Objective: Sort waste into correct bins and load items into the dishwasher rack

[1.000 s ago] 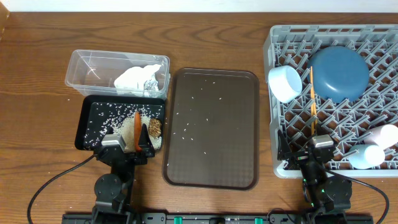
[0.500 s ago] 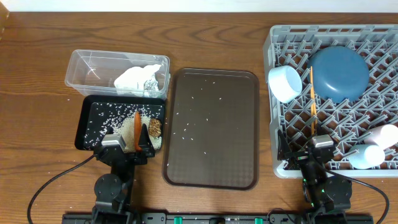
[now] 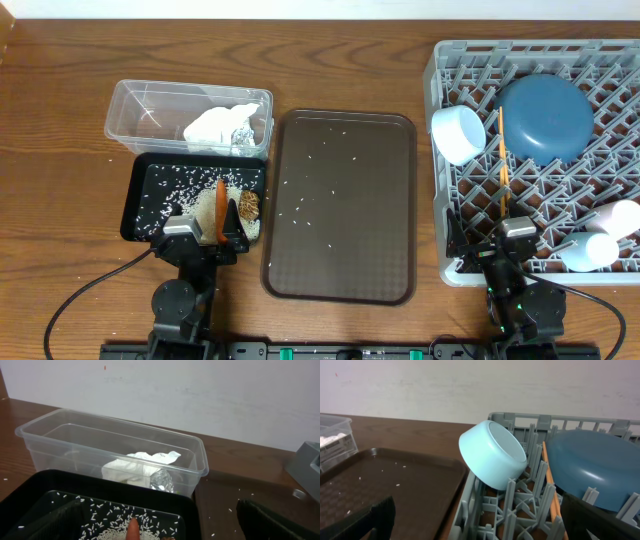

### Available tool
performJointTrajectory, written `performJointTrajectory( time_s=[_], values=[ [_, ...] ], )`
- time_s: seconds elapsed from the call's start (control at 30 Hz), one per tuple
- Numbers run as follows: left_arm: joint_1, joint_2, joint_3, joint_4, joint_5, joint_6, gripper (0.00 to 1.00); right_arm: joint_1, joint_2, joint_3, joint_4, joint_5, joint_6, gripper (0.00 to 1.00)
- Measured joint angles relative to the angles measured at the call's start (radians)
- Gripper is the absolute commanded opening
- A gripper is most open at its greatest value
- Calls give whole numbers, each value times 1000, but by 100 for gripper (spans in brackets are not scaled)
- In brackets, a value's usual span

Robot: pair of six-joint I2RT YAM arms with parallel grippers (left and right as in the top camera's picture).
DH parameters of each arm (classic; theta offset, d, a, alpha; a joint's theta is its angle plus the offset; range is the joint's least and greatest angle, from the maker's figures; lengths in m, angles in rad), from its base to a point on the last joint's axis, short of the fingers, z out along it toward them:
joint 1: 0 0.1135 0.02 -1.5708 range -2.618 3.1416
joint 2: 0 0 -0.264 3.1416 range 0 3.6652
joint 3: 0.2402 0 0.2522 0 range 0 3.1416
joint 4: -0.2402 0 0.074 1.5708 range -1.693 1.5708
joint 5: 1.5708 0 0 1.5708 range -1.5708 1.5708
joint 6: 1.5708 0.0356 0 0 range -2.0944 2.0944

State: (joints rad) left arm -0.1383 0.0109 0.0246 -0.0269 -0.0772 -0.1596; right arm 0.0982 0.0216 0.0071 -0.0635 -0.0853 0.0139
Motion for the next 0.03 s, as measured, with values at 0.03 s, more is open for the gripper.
performJointTrajectory(
  time_s=[0.03],
  values=[
    [0, 0, 0, 0, 0, 0, 98, 0, 0, 0, 0, 0, 0, 99]
  ],
)
